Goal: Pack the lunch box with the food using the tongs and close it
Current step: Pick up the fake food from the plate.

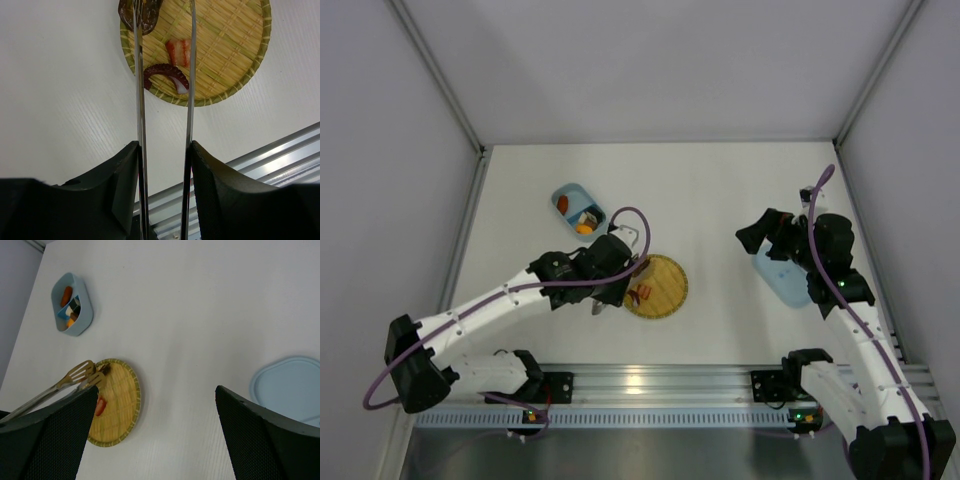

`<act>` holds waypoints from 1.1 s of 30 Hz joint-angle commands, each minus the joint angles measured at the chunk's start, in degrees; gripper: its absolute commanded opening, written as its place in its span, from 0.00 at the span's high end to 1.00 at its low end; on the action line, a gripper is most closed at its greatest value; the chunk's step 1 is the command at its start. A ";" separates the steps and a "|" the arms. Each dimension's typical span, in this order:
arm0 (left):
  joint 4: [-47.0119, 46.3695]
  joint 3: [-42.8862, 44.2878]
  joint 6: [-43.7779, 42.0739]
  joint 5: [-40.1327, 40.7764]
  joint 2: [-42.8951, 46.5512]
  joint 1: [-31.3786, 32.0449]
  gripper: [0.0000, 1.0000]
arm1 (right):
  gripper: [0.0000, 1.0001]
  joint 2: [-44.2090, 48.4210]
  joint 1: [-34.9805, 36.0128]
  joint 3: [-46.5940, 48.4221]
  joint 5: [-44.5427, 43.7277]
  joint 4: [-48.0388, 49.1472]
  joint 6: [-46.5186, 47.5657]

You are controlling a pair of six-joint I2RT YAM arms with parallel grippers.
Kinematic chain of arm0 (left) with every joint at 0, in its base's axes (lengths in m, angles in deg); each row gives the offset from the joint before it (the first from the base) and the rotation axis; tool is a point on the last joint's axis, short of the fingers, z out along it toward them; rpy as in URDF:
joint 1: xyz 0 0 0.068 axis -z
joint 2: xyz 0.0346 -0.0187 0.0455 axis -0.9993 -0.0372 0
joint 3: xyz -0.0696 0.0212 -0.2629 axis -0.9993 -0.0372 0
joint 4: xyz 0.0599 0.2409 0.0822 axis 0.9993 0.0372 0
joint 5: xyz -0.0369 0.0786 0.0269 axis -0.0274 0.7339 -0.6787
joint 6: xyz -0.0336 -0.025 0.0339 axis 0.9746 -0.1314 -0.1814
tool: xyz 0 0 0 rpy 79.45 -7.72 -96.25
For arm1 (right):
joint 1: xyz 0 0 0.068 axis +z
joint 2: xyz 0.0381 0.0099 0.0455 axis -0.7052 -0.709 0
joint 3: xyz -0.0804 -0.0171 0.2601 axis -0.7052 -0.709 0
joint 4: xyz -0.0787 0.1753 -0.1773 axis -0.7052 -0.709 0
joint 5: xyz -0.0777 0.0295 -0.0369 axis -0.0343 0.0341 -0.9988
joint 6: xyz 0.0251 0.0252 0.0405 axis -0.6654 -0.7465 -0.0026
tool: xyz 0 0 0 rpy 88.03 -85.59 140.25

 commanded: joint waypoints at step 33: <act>-2.48 0.85 -0.95 1.75 -2.81 0.25 0.66 | 0.00 0.85 -0.80 0.48 -0.70 1.66 0.77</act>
